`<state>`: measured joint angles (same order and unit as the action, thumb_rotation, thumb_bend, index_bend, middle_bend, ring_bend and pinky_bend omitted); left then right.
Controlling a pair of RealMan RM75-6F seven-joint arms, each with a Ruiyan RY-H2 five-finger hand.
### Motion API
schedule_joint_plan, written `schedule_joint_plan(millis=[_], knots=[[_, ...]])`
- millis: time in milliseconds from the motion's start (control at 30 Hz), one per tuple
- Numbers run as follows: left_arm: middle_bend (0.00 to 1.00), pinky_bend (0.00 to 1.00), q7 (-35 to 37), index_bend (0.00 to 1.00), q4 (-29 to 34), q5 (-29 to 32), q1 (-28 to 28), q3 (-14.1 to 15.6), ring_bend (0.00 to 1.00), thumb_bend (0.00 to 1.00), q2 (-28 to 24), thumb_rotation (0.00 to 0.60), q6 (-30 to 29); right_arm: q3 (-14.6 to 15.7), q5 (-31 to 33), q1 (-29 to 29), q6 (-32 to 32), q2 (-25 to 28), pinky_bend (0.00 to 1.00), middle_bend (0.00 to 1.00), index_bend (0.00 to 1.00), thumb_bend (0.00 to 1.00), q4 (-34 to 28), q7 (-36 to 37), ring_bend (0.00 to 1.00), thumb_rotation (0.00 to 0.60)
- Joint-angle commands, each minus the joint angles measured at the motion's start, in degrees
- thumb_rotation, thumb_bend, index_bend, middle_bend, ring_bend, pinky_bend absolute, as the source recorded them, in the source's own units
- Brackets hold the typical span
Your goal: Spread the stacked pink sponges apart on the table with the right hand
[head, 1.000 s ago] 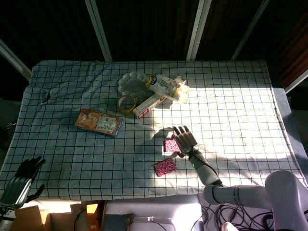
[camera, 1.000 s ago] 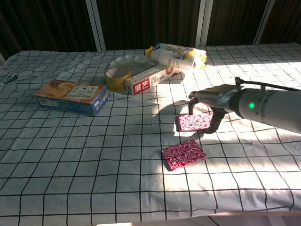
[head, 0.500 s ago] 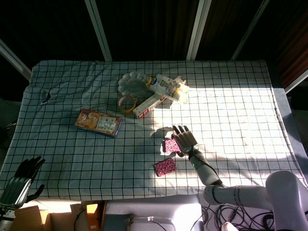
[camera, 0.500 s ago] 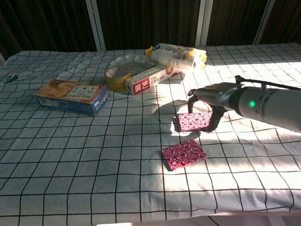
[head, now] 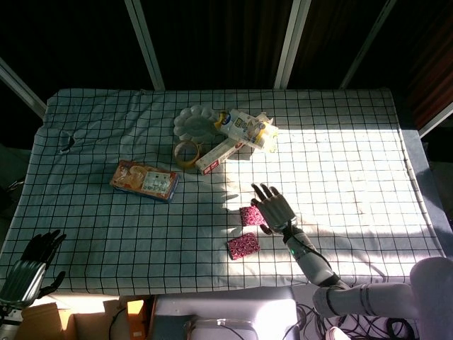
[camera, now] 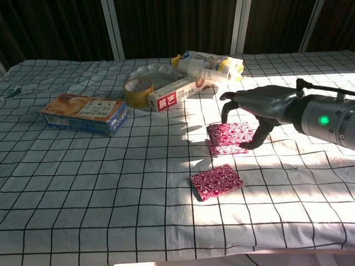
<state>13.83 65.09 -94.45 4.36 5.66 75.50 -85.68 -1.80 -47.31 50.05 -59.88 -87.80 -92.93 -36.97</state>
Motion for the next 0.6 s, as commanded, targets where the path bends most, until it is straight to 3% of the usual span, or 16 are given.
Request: schedule_joint_plan(millis=[33,67,100,233,500,600], knots=[[0.00,0.00,-0.4,0.00,0.3,0.0,0.0,0.0,0.00,0.37,-0.1,0.600,-0.1,2.9,-5.9,-2.7,-2.2,2.7,0.14,0.00,0.46,0.24,-3.1,1.7,0.00,0.600],[0.00,0.00,-0.7,0.00,0.6,-0.1,0.0,0.0,0.00,0.37,-0.2,0.600,-0.1,4.0,-8.1,-3.7,-2.9,3.5,0.14,0.00,0.46,0.24,-3.7,2.5,0.00,0.600],[0.00,0.00,-1.2,0.00,1.0,-0.3,0.1,0.0,0.00,0.37,-0.3,0.600,-0.1,7.3,-11.3,-5.8,-4.2,4.3,0.14,0.00,0.46,0.24,-3.5,2.3,0.00,0.600],[0.00,0.00,-2.4,0.00,1.9,-0.4,0.4,0.0,0.00,0.37,-0.4,0.600,0.4,10.2,-16.7,-8.8,-5.3,3.6,0.14,0.00,0.46,0.24,-0.4,4.2,0.00,0.600],[0.00,0.00,-3.2,0.00,2.7,0.0,0.4,0.0,0.00,0.37,-0.6,0.600,0.8,11.9,-21.8,-12.2,-4.6,2.6,0.14,0.00,0.44,0.23,4.2,6.5,0.00,0.600],[0.00,0.00,-3.3,0.00,2.8,0.1,0.3,0.0,0.00,0.37,-0.6,0.600,0.7,11.6,-22.2,-13.0,-4.0,2.6,0.14,0.00,0.35,0.24,5.1,6.3,0.00,0.600]])
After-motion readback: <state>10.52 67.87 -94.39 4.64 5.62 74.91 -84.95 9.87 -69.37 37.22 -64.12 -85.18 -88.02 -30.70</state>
